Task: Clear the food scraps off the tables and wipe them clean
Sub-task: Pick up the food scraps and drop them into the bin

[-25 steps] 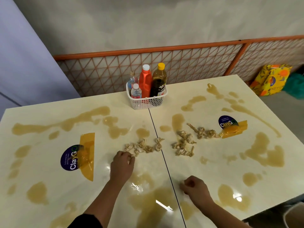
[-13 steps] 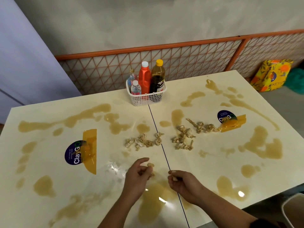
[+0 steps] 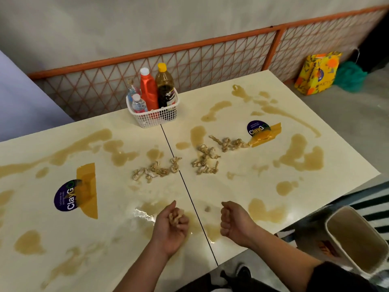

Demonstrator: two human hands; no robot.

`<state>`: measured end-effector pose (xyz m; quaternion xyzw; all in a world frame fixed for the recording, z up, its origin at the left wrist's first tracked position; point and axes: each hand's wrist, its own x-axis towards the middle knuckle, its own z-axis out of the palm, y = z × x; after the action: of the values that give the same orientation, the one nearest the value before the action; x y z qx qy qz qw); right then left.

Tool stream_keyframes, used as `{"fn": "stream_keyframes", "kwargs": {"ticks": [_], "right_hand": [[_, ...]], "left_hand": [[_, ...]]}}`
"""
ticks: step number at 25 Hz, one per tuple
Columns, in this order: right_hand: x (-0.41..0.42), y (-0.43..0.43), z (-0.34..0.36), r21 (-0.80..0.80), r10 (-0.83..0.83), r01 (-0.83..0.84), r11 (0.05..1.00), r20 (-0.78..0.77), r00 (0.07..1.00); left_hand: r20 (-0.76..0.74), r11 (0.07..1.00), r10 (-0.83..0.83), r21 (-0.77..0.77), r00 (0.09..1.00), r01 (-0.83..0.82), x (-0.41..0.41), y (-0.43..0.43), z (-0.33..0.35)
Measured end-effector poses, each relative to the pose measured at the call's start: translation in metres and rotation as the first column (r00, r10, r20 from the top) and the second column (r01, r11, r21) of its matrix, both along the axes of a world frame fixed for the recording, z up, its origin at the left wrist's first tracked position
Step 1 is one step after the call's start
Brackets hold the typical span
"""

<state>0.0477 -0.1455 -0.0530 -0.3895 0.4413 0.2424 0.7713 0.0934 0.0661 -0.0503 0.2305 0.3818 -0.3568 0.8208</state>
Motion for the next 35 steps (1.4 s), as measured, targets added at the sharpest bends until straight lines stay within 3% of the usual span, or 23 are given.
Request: {"fn": "stream_keyframes", "kwargs": {"ticks": [5, 9, 12, 15, 18, 23, 25, 29, 33, 35], "right_hand": [[-0.042, -0.075, 0.000, -0.065, -0.170, 0.179, 0.982, 0.135, 0.976], [-0.103, -0.149, -0.017, -0.159, -0.371, 0.390, 0.907, 0.136, 0.919], [-0.153, -0.212, -0.032, -0.172, -0.599, 0.607, 0.776, 0.099, 0.795], [-0.196, -0.268, -0.046, -0.104, -0.769, 0.763, 0.638, -0.034, 0.638], [-0.215, -0.310, -0.056, -0.032, -0.843, 0.850, 0.526, -0.156, 0.515], [-0.218, -0.379, -0.041, 0.065, -0.914, 0.920, 0.387, -0.108, 0.392], [-0.220, -0.396, -0.036, 0.125, -0.889, 0.901, 0.415, -0.154, 0.431], [-0.222, -0.378, -0.046, 0.110, -0.775, 0.797, 0.594, -0.188, 0.603], [-0.212, -0.314, -0.038, 0.255, -0.477, 0.490, 0.834, -0.115, 0.871], [-0.203, -0.287, -0.022, 0.338, -0.313, 0.301, 0.891, -0.021, 0.950]], "left_hand": [[-0.021, 0.991, -0.123, 0.050, 0.992, 0.124, -0.018, -0.047, 0.002], [0.015, 0.954, -0.249, 0.178, 0.968, 0.243, -0.038, -0.095, 0.002], [-0.006, 0.864, -0.427, 0.291, 0.904, 0.410, -0.056, -0.143, 0.010], [-0.016, 0.773, -0.581, 0.304, 0.814, 0.557, -0.079, -0.192, 0.019], [-0.005, 0.727, -0.634, 0.340, 0.774, 0.597, -0.094, -0.228, 0.026], [0.000, 0.694, -0.659, 0.385, 0.752, 0.609, -0.108, -0.282, 0.036], [0.029, 0.677, -0.664, 0.448, 0.747, 0.584, -0.110, -0.298, 0.040], [0.089, 0.606, -0.734, 0.535, 0.673, 0.589, -0.113, -0.315, 0.044], [0.165, 0.572, -0.771, 0.605, 0.616, 0.554, -0.120, -0.335, 0.043], [0.243, 0.487, -0.839, 0.736, 0.487, 0.471, -0.122, -0.347, 0.041]]}}
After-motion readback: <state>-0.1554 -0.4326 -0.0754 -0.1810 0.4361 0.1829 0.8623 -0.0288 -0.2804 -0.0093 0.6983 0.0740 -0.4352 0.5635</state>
